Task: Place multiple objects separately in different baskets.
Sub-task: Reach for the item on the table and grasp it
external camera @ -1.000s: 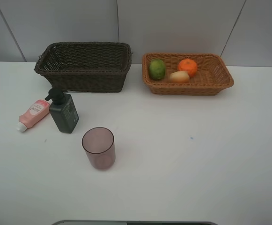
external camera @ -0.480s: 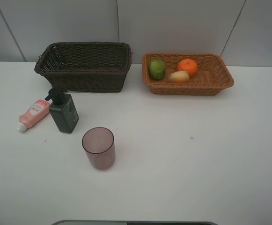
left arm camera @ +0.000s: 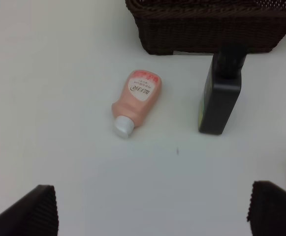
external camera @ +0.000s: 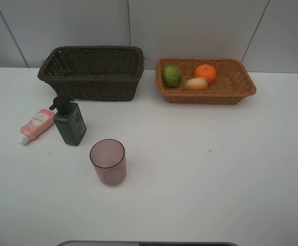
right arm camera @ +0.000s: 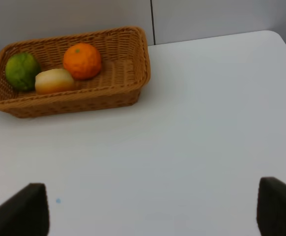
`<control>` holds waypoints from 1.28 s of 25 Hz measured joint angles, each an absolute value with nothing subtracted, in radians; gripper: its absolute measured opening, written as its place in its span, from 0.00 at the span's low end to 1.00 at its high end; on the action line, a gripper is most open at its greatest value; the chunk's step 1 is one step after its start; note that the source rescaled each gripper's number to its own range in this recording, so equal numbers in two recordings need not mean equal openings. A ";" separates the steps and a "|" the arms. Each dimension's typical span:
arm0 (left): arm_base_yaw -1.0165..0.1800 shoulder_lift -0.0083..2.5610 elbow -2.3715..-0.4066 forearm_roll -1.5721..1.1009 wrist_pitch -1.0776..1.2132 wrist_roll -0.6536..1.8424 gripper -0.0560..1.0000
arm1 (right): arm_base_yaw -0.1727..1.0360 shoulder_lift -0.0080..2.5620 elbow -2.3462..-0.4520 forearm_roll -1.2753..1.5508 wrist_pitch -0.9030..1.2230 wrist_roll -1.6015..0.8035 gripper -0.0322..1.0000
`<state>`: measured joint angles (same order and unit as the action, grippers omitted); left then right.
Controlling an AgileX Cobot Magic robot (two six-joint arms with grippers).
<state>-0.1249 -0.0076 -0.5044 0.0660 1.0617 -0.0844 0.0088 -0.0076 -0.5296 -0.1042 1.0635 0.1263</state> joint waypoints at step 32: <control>-0.125 -0.008 -0.504 0.067 1.062 -0.084 0.99 | 0.009 -0.008 -0.530 -0.104 1.063 0.126 0.82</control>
